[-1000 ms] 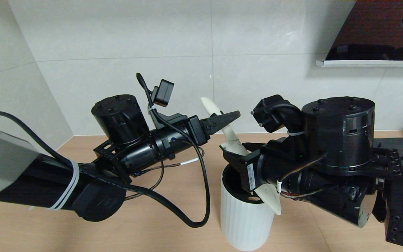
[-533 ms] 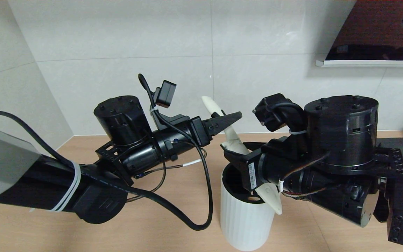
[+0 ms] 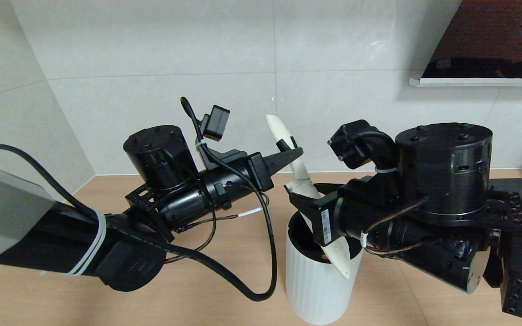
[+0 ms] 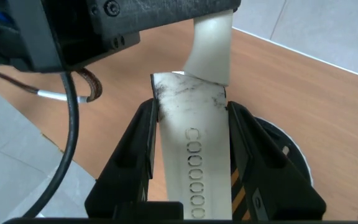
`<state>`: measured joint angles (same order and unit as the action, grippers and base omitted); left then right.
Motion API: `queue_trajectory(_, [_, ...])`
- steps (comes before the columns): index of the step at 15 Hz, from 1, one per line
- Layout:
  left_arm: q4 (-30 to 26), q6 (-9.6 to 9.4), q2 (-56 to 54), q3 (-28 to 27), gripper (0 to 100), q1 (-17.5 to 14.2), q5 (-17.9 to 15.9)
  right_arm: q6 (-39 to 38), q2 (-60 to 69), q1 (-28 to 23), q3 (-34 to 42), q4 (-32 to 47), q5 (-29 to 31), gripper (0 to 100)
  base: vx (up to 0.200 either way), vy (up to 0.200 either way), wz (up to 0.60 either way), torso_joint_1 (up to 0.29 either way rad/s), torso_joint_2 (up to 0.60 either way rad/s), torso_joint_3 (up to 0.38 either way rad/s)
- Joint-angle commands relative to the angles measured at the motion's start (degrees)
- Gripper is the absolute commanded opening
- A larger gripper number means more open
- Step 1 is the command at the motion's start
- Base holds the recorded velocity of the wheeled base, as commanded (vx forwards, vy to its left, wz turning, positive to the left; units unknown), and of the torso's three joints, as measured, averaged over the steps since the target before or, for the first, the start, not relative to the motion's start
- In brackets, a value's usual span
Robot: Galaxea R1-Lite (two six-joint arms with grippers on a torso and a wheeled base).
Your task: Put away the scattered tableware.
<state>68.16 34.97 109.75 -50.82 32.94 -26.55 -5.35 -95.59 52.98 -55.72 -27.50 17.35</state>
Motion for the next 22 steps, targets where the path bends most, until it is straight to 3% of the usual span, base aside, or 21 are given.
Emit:
queue_trajectory(1, [0.13, 0.01, -1.03, -0.07, 0, 0.02, 0.01, -0.01, 0.14, 0.02, 0.18, -0.89, 0.06, 0, 0.0, 0.0, 0.0, 0.0, 0.0, 0.0])
queue_trajectory(2, [0.13, 0.27, -1.56, -0.07, 0, 0.02, 0.01, -0.01, 0.23, 0.02, 0.26, -1.33, 0.14, 0, 0.0, 0.0, 0.0, 0.0, 0.0, 0.0])
queue_trajectory(5, [0.31, 4.84, -2.88, -0.15, 0, 0.02, -0.08, -0.01, 0.4, 0.02, 0.18, -1.33, 0.23, 0, 0.0, 0.0, 0.0, 0.0, 0.0, 0.0])
queue_trajectory(7, [1.1, 5.02, -2.79, -0.15, 0, 0.02, -0.08, -0.71, 0.49, 0.02, 0.18, -1.77, 0.23, 0, 0.0, 0.0, 0.0, 0.0, 0.0, 0.0])
queue_trajectory(8, [1.1, 5.1, -2.88, -0.15, 0, 0.02, -0.08, -1.24, 0.58, 0.02, 0.18, -2.38, 0.14, 100, 0.0, 0.0, 0.0, 0.0, 0.0, 0.0])
queue_trajectory(14, [2.33, 4.93, -6.57, 0.9, 0, -0.07, 0.01, -1.24, 5.15, -0.33, 1.41, -2.82, 0.14, 100, 0.0, 0.0, 0.0, 0.0, 0.0, 0.0])
queue_trajectory(17, [3.47, 3.96, -9.03, 2.31, 0, -0.24, -0.08, -0.98, 8.31, -4.2, 2.37, -2.73, -0.12, 100, 0.0, 0.0, 0.0, 0.0, 0.0, 0.0])
queue_trajectory(20, [3.91, -3.42, -7.54, 3.1, 0, -0.16, -0.78, -0.71, 8.75, -11.76, 1.58, -2.73, -0.91, 100, 0.0, 0.0, 0.0, 0.0, 0.0, 0.0])
queue_trajectory(22, [9.1, -6.67, -5.51, 3.19, 0, -0.16, -2.01, -0.71, 9.98, -13.43, 1.32, -2.64, -2.49, 100, 0.0, 0.0, 0.0, 0.0, 0.0, 0.0])
